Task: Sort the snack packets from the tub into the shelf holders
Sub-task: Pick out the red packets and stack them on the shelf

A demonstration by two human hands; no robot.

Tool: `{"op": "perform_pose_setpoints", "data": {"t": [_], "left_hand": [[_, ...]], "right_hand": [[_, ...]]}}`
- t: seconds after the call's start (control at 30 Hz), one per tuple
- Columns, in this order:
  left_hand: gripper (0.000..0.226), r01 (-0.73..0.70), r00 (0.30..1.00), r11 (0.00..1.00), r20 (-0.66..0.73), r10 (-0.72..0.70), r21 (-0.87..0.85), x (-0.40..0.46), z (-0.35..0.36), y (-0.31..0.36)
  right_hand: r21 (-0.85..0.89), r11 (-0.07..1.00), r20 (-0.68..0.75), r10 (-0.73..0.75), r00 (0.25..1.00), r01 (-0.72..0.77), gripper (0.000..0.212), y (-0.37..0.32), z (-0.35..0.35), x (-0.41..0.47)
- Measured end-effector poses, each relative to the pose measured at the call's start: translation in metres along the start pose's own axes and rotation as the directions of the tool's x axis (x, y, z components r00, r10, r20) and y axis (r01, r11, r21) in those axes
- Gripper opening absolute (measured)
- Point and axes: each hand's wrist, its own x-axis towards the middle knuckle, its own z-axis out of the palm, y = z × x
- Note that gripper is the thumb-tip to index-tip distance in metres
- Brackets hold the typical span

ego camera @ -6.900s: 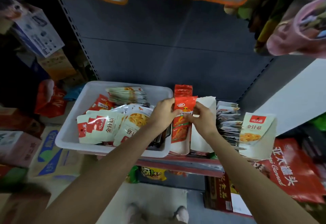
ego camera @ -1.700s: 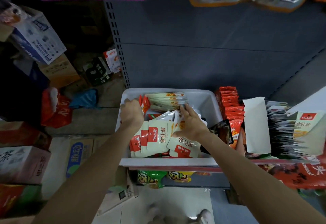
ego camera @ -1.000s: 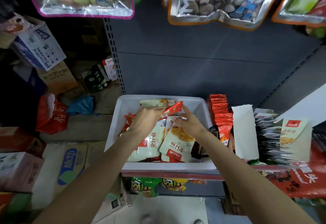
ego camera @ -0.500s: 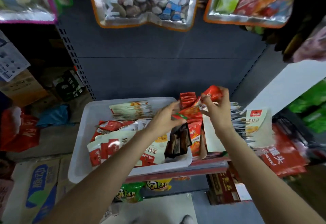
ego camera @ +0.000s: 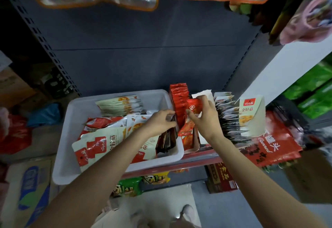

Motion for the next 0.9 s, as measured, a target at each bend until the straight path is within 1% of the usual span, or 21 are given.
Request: {"op": "perform_pose_setpoints", "data": {"t": [0.13,0.2,0.3,0.4,0.5,0.57,0.63,0.7,0.8,0.83,0.9], "left_hand": [[0.045,0.012,1.000,1.000,0.012,-0.013,0.023,0.004,-0.002,-0.008],[0.046,0.020,1.000,0.999,0.014,-0.020,0.031,0.004,-0.002,-0.010],[0.046,0.012,1.000,1.000,0.017,-0.013,0.010,0.005,0.000,-0.010],[0.045,-0.017,1.000,1.000,0.013,0.017,0.016,0.004,0.001,-0.007],[0.047,-0.022,1.000,0.999,0.003,0.022,0.030,0.001,0.005,-0.010],[0.046,-0.026,1.000,0.999,-0.015,0.026,0.028,-0.001,0.005,-0.013],[0.042,-0.034,0.997,0.998,-0.072,0.038,0.057,-0.005,0.000,-0.018],[0.037,-0.015,0.980,0.992,-0.197,0.039,0.123,-0.010,-0.010,-0.030],[0.034,0.047,0.930,0.975,-0.366,0.037,0.217,-0.019,-0.031,-0.053],[0.034,0.088,0.913,0.960,-0.407,0.028,0.264,-0.023,-0.040,-0.061],[0.034,0.203,0.871,0.913,-0.491,-0.003,0.355,-0.031,-0.059,-0.078]], "right_hand": [[-0.080,0.996,0.008,-0.026,1.000,0.027,0.035,0.002,-0.006,0.008],[-0.091,0.996,0.009,-0.024,1.000,0.024,0.035,0.004,-0.006,0.009],[-0.136,0.991,0.113,-0.003,0.994,0.019,0.036,0.007,0.002,0.007],[-0.217,0.976,0.196,0.023,0.980,0.021,0.046,0.017,0.018,0.002],[-0.331,0.942,0.189,0.016,0.982,0.048,0.051,0.025,0.028,-0.007],[-0.370,0.927,0.186,0.016,0.982,0.055,0.051,0.024,0.029,-0.008],[-0.348,0.936,0.182,0.020,0.983,0.045,0.049,0.016,0.027,-0.005],[-0.271,0.962,0.150,-0.004,0.989,0.045,0.043,0.002,0.026,-0.001],[-0.191,0.973,0.111,-0.110,0.988,0.130,0.037,-0.027,0.033,0.004],[-0.157,0.975,0.132,-0.136,0.982,0.156,0.037,-0.038,0.039,0.005],[-0.093,0.979,0.231,-0.157,0.960,0.183,0.044,-0.057,0.059,0.008]]}}
